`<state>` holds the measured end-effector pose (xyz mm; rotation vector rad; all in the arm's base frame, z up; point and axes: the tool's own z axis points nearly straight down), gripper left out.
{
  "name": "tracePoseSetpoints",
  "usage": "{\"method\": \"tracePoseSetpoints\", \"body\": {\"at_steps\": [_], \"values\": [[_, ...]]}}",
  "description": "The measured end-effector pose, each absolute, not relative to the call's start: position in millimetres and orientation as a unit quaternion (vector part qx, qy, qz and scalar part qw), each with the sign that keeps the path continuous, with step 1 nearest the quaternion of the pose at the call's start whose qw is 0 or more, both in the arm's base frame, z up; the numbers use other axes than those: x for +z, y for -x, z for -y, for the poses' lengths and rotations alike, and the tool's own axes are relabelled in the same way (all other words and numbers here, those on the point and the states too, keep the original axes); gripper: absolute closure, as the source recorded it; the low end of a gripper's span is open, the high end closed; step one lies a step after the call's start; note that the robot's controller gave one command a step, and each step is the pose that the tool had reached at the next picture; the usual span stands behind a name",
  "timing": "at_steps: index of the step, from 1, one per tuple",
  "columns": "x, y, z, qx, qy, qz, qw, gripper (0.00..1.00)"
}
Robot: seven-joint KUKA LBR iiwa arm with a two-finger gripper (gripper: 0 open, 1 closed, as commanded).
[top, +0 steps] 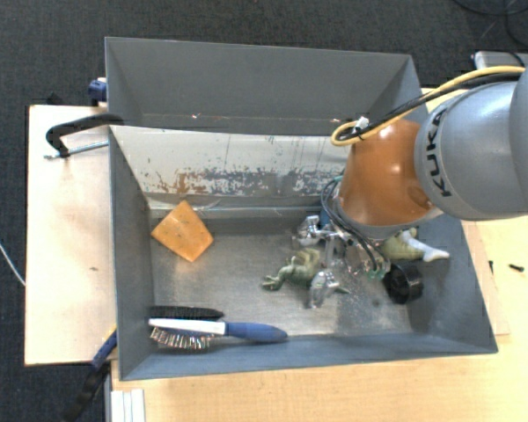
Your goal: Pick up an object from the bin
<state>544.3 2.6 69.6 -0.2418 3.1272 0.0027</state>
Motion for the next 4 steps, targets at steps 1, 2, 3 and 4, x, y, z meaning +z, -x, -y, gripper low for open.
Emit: {"method": "tracePoseSetpoints", "body": {"at_steps": [1, 2, 3, 4], "values": [[100.6, -548.0, -24.3, 0.001, 0.014, -1.0, 0.004, 0.0], [101.5, -547.8, -24.0, 0.001, 0.013, -1.0, 0.002, 1.0], [119.9, -506.5, -43.4, 0.001, 0.04, -0.999, 0.0, 1.0], [221.7, -512.4, -53.6, 0.0, 0.158, -0.987, 0.007, 1.0]]}}
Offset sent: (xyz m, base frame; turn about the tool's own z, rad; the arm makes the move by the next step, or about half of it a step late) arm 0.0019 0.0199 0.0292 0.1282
